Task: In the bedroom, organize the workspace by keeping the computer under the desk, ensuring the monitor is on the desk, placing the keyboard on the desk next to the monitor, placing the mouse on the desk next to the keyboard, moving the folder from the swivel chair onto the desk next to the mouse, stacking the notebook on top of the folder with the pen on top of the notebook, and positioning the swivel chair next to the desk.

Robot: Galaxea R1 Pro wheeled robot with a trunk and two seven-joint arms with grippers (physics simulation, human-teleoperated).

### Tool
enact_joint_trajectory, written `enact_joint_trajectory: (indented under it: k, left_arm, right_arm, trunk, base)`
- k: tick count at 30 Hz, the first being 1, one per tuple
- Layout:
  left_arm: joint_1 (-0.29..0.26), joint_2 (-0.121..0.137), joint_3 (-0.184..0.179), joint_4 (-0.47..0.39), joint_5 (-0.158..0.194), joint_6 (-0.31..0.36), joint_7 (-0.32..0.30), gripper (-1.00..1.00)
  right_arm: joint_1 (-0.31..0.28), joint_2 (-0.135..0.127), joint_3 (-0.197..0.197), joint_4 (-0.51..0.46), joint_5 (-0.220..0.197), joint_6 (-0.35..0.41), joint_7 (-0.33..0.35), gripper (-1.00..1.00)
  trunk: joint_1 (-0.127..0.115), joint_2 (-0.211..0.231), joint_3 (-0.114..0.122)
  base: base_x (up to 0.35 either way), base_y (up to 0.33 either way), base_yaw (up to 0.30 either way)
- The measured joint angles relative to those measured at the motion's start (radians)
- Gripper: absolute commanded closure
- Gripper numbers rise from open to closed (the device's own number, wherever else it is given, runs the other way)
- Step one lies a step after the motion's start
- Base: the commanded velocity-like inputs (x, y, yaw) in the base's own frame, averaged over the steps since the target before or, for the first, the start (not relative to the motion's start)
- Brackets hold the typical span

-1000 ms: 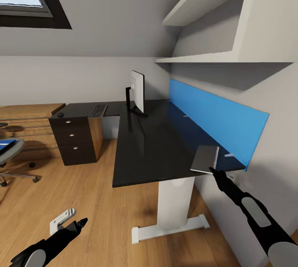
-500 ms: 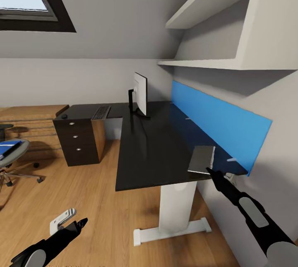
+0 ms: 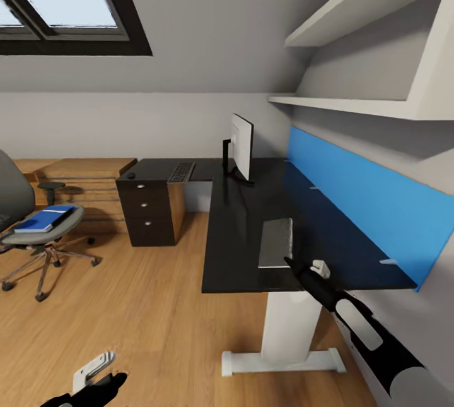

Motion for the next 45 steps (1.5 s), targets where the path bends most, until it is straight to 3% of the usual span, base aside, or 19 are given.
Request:
enact_joint_trajectory:
  k: [3,6,10,14,19,27,32,45]
  left_arm:
    - [0.0,0.0,0.003,0.079,-0.082,-0.013,-0.002,-1.0]
    - [0.0,0.0,0.0,0.157,-0.121,-0.032,-0.002,-1.0]
    - [0.0,-0.001,-0.005,0.222,-0.142,-0.137,-0.003,-1.0]
    - [0.0,-0.001,-0.01,0.257,-0.146,-0.253,-0.005,-1.0]
    - [0.0,-0.001,-0.014,0.295,-0.148,-0.319,-0.005,-1.0]
    - [0.0,-0.005,-0.021,0.305,-0.147,-0.336,-0.005,-1.0]
    - [0.0,-0.008,-0.074,0.306,-0.146,-0.339,-0.005,-1.0]
    - [0.0,-0.009,-0.125,0.306,-0.145,-0.339,-0.005,-1.0]
  right_arm:
    - [0.0,0.006,0.039,-0.012,0.009,-0.015,-0.001,1.0]
    - [0.0,0.011,0.062,-0.018,0.021,-0.027,-0.003,1.0]
    - [0.0,0.03,0.08,-0.022,0.044,-0.036,-0.005,1.0]
    - [0.0,0.047,0.085,-0.023,0.09,-0.039,-0.007,1.0]
    - [0.0,0.068,0.086,-0.024,0.127,-0.044,-0.008,1.0]
    - [0.0,0.079,0.085,-0.024,0.144,-0.044,-0.004,1.0]
    - [0.0,0.078,0.083,-0.018,0.143,-0.045,0.003,1.0]
    - [0.0,0.076,0.082,0.0,0.138,-0.04,0.014,1.0]
  trunk:
    - [-0.012,0.021,0.009]
    - [-0.015,0.028,0.013]
    - [-0.015,0.028,0.013]
    - [-0.015,0.028,0.013]
    - [-0.015,0.028,0.013]
    - [-0.015,0.028,0.013]
    - [-0.015,0.028,0.013]
    - [-0.015,0.028,0.013]
  base:
    - [0.0,0.0,0.279]
    - [0.0,0.0,0.279]
    - [0.0,0.0,0.279]
    - [0.0,0.0,0.279]
    - [0.0,0.03,0.279]
    - [0.0,0.237,0.199]
    - [0.0,0.297,0.024]
    - [0.0,0.301,0.002]
